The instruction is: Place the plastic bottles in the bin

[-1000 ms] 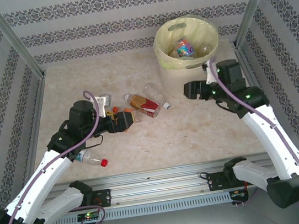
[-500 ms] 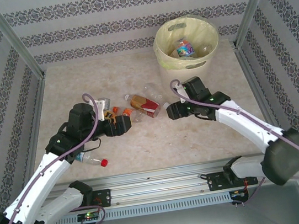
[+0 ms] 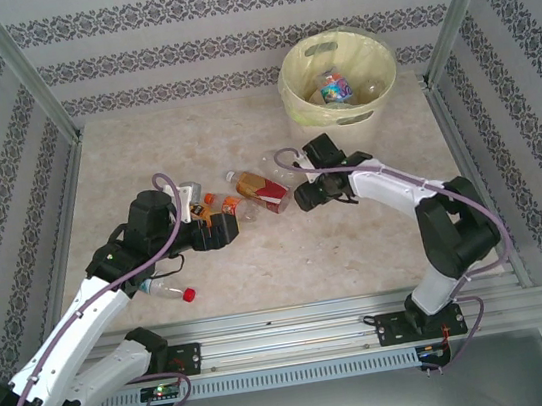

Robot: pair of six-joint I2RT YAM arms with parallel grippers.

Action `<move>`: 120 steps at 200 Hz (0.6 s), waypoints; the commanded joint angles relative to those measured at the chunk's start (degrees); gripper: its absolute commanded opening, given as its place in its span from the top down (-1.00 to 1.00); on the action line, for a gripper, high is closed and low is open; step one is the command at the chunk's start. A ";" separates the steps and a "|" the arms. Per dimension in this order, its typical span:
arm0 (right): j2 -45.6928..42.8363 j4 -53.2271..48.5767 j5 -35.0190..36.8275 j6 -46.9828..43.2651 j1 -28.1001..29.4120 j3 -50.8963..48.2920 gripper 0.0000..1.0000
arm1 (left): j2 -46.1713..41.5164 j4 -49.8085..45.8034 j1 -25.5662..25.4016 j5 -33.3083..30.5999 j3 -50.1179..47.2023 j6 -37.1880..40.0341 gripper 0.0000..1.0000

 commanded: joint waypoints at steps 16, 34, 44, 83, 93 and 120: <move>4.81 -0.76 1.74 -3.04 -0.13 4.04 -0.20 | 0.40 -0.07 -0.51 -0.67 -0.32 -0.57 -1.00; 6.45 -0.59 1.51 -3.18 -0.13 5.14 -0.19 | 0.55 0.19 -0.51 -0.68 -0.55 -0.82 -1.00; 7.55 -0.67 1.66 -3.24 -0.13 5.91 -0.18 | 0.63 0.24 -0.51 -0.73 -0.59 -0.86 -1.00; 11.21 -2.24 2.45 -3.20 -0.21 9.17 -0.12 | 0.49 -0.08 -0.53 -0.95 -0.65 -1.26 -1.00; 11.80 -2.40 2.27 -3.41 -0.22 9.91 -0.12 | 0.23 -0.13 -0.52 -1.11 -0.72 -1.43 -1.00; 13.46 -3.86 1.88 -3.72 -0.31 11.82 -0.09 | -0.37 -0.24 -0.51 -1.24 -1.05 -1.70 -1.00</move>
